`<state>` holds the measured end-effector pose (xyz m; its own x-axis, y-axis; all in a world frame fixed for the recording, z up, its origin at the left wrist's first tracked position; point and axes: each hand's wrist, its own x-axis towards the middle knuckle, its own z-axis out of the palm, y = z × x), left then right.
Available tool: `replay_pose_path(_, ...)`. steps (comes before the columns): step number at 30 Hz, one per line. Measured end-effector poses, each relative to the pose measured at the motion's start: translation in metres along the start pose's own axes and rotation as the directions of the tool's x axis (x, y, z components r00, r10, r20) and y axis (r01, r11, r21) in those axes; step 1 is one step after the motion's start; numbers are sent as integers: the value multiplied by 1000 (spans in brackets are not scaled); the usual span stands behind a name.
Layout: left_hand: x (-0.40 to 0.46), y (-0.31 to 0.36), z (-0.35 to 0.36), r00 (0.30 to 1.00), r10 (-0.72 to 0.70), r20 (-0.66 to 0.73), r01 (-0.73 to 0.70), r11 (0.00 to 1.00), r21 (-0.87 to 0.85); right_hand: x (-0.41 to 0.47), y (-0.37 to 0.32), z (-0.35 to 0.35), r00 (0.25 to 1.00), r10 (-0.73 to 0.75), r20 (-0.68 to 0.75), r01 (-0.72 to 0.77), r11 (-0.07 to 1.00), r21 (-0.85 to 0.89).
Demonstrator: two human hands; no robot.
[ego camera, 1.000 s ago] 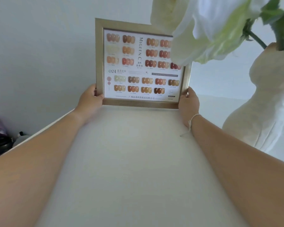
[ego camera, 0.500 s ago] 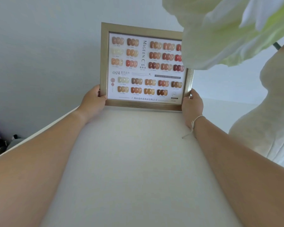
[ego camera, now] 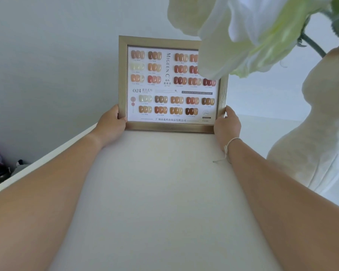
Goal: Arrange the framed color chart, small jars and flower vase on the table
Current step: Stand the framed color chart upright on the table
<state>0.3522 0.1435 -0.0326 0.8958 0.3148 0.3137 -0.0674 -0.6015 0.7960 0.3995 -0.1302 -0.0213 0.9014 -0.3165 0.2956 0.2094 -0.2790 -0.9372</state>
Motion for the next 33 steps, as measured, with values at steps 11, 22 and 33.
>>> replay_pose_path(11, -12, 1, -4, 1000, 3, -18, -2, 999, 40, -10, -2, -6, 1000, -15, 11, 15, 1000, -13)
replay_pose_path(22, -92, 22, -15, 1000, 3, -8, -1, 986, 167, -75, -11, -36, 965, -222, 138, 238, 964, -116)
replay_pose_path(33, -219, 81, -7, 993, 114, -40, -109, 987, 120, -170, -25, -122, 789, -451, 418, 548, 823, -147)
